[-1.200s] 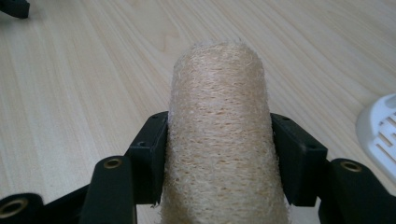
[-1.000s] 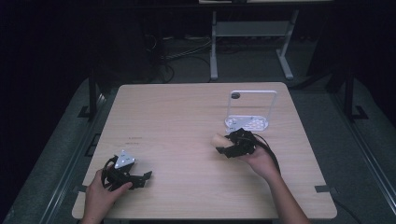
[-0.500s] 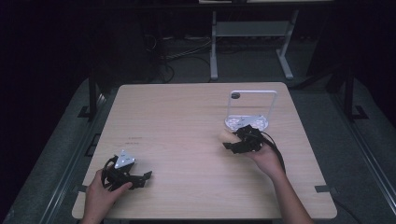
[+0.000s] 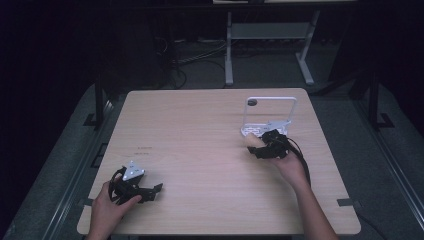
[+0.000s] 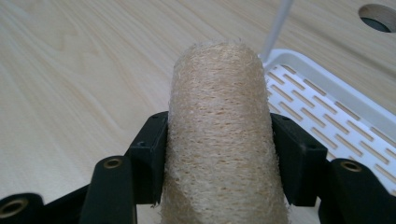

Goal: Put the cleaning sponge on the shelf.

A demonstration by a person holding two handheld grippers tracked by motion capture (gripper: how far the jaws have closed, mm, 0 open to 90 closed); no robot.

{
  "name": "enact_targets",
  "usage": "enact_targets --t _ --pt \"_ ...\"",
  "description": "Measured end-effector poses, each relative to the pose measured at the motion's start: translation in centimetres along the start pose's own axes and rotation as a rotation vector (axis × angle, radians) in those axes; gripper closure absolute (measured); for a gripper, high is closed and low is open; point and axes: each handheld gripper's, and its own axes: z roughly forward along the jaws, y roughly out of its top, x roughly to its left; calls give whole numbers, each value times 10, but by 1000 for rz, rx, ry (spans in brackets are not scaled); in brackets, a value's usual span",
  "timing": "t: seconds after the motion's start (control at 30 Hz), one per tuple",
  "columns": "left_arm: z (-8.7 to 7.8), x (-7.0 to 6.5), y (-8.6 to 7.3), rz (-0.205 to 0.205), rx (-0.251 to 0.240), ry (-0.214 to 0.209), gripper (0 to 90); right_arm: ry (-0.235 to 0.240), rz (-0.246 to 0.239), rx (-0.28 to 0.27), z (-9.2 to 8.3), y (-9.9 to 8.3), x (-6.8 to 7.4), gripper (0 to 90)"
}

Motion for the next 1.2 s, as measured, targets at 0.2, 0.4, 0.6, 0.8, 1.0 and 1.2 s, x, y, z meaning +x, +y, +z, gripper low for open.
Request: enact_targets --t 0.2,0.4,0.6,0.8,1.0,1.2 --pt "0 0 0 -1 -1 0 131 -35 15 8 2 -1 -8 421" --pt "0 0 0 0 0 0 131 -73 21 25 8 7 -19 421" --pt "0 0 0 0 -1 0 131 -94 33 24 11 14 -29 421" --pt "0 0 0 0 -1 0 131 -108 45 31 19 18 -40 421" --pt "0 0 0 0 -1 0 131 -121 73 50 28 18 -50 421" --pt "0 0 0 0 0 0 131 -129 79 77 37 20 -56 420"
